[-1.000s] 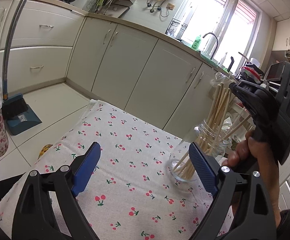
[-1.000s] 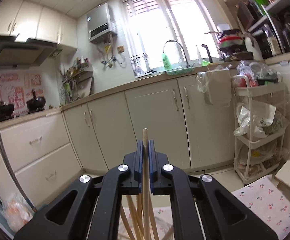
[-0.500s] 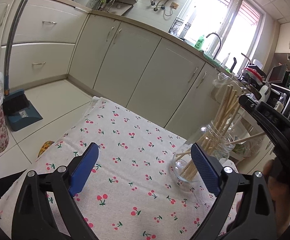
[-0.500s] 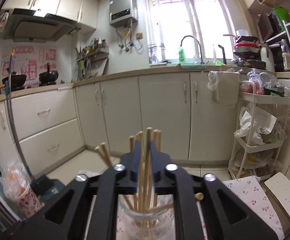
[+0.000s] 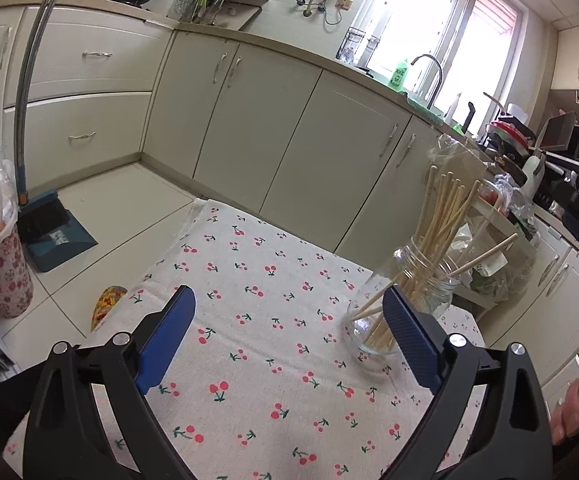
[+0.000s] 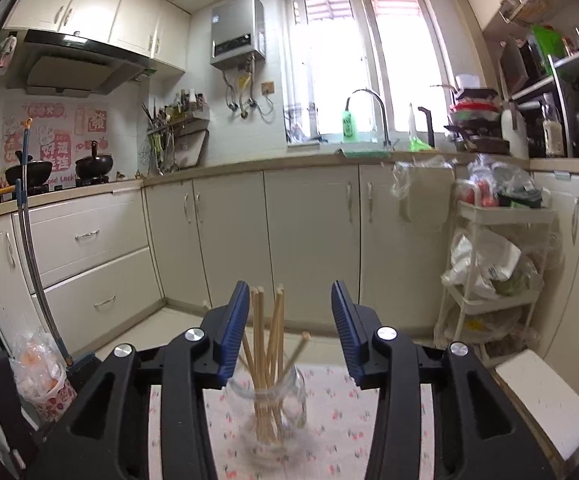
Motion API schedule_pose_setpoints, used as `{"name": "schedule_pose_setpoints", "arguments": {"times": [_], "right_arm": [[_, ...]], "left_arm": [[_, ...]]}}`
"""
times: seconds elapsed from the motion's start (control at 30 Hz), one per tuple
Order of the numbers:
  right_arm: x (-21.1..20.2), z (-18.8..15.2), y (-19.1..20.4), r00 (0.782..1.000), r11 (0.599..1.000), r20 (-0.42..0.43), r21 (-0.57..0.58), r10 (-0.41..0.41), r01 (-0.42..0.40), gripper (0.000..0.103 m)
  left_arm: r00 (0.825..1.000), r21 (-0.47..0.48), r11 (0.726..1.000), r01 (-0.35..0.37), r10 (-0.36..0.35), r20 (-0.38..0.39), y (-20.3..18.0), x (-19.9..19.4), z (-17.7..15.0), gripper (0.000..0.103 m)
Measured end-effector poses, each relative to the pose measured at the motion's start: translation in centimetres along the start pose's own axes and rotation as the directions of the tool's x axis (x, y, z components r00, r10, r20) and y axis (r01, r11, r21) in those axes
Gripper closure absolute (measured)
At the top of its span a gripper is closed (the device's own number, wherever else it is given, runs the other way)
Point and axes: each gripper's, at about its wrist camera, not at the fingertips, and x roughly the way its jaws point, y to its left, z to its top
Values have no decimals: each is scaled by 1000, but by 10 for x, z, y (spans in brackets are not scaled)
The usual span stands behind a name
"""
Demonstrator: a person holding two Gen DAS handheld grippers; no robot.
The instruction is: Organize utensils
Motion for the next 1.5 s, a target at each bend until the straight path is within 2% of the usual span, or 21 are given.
{"name": "schedule_pose_setpoints", "arguments": {"times": [0.13, 0.23, 0.3, 0.43, 0.57, 0.8, 0.93, 1.1, 1.3, 1.43, 1.5], "right_arm": [[-20, -19, -2, 991, 999, -126, 20, -34, 36, 45], [-40, -40, -4, 974, 996, -218, 43, -64, 75, 40], [-58, -55, -5, 953, 993, -292, 64, -80, 103, 37], [-94, -73, -5, 927, 985, -363, 101, -94, 139, 32], [-140, -72, 5, 916, 981, -391, 123, -93, 152, 23], [-219, -46, 34, 908, 984, -412, 122, -70, 132, 8], [-262, -43, 56, 893, 984, -444, 112, -74, 137, 7], [-317, -56, 74, 891, 977, -452, 166, -44, 133, 7], [-343, -58, 85, 878, 980, -476, 147, -48, 133, 7], [-356, -57, 96, 885, 987, -464, 122, -38, 106, 7], [-360, -58, 98, 885, 988, -464, 117, -37, 103, 7]], "left_arm": [[999, 61, 998, -35, 37, -30, -6, -15, 8, 12], [997, 132, 990, -59, 65, -42, -14, -34, 14, 10], [996, 183, 981, -69, 79, -47, -21, -52, 17, 9], [994, 261, 962, -80, 97, -52, -33, -91, 19, 8], [993, 320, 944, -77, 103, -64, -43, -138, 17, 8], [990, 363, 930, -56, 99, -101, -46, -225, 11, 8], [984, 353, 933, -68, 121, -129, -37, -270, 6, 8], [980, 335, 938, -91, 145, -140, -21, -323, -4, 8], [981, 318, 942, -106, 151, -121, -6, -376, -17, 8], [981, 357, 928, -109, 158, -110, -9, -398, -28, 8], [983, 352, 929, -115, 158, -97, -8, -406, -27, 8]]}}
